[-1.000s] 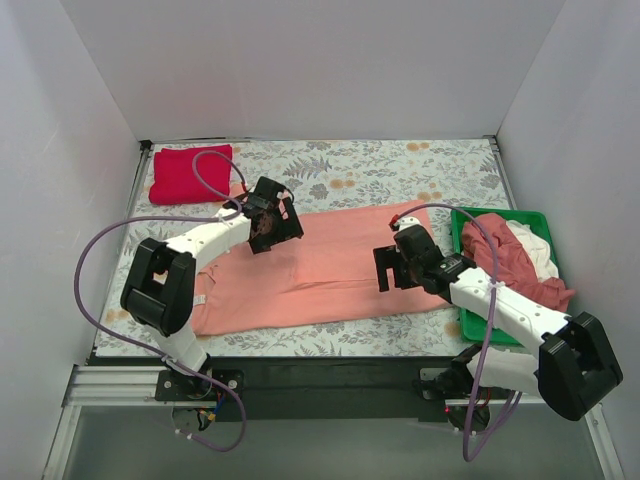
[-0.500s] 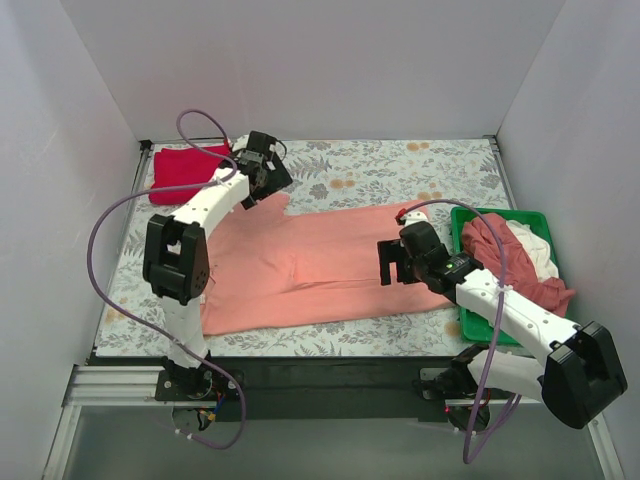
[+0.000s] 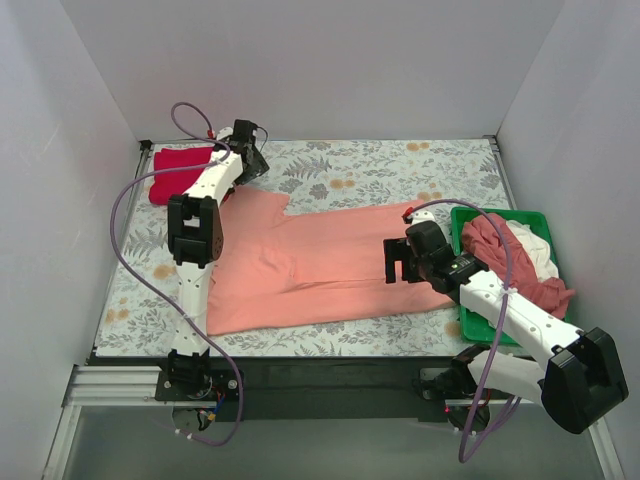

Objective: Fold and stack the t-shirts
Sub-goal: Fold the tshirt

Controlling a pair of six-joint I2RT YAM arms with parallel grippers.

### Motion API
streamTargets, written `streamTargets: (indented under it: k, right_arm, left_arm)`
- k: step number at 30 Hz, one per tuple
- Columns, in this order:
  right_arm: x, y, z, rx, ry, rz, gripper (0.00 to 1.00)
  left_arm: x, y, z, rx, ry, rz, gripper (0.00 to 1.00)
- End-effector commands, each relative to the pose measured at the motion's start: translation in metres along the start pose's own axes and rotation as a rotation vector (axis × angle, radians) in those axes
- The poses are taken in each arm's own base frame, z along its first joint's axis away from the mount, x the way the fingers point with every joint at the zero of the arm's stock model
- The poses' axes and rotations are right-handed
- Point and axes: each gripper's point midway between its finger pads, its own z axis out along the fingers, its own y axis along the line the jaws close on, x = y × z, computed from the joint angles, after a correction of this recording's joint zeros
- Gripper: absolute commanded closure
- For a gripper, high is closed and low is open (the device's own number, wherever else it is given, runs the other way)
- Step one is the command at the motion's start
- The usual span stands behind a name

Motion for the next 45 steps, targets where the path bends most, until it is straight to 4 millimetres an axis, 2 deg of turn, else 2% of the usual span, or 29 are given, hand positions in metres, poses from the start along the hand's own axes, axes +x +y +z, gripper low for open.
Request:
streamTargets:
  k: [1, 5, 9, 21, 24, 26, 32, 36, 39, 40, 42, 45]
  right_arm:
    - [-0.004, -0.004, -0.002, 0.011, -0.024, -0.001, 0.02]
    - [-0.004, -0.004, -0.002, 0.009, -0.021, 0.004, 0.02]
    - [-0.003, -0.006, -0.003, 0.016, -0.020, 0.007, 0.02]
    - [-0.005, -0.010, -0.004, 0.044, -0.022, 0.017, 0.02]
    - [-0.006, -0.011, -0.005, 0.048, -0.025, 0.017, 0.02]
    - [-0.005, -0.012, -0.005, 0.053, -0.023, 0.017, 0.02]
    - [-0.005, -0.013, -0.005, 0.056, -0.023, 0.017, 0.02]
    - [-0.005, -0.013, -0.006, 0.054, -0.030, 0.019, 0.02]
    - [-0.005, -0.014, -0.007, 0.054, -0.033, 0.020, 0.02]
    - [-0.005, -0.014, -0.007, 0.055, -0.032, 0.019, 0.02]
    - [-0.005, -0.015, -0.007, 0.058, -0.036, 0.018, 0.02]
    - [-0.010, -0.018, -0.008, 0.080, -0.048, 0.018, 0.02]
  left_arm:
    - [-0.024, 0.004, -0.010, -0.019, -0.064, 0.025, 0.08]
    - [-0.012, 0.008, 0.006, -0.039, -0.044, 0.038, 0.14]
    - [-0.008, 0.014, 0.015, -0.074, -0.046, 0.033, 0.27]
    - [-0.005, 0.014, 0.024, -0.091, -0.042, 0.038, 0.38]
    - [0.008, 0.021, 0.027, -0.121, 0.006, 0.060, 0.43]
    - [0.016, 0.030, 0.026, -0.158, 0.040, 0.068, 0.51]
    - [0.030, 0.049, 0.025, -0.234, 0.083, 0.094, 0.61]
    - [0.038, 0.055, 0.027, -0.253, 0.111, 0.117, 0.78]
    - [0.046, 0.053, 0.030, -0.235, 0.139, 0.135, 0.86]
    - [0.045, 0.053, 0.031, -0.231, 0.140, 0.135, 0.99]
    - [0.047, 0.050, 0.032, -0.214, 0.144, 0.144, 1.00]
    - [0.038, 0.047, 0.026, -0.197, 0.112, 0.137, 1.00]
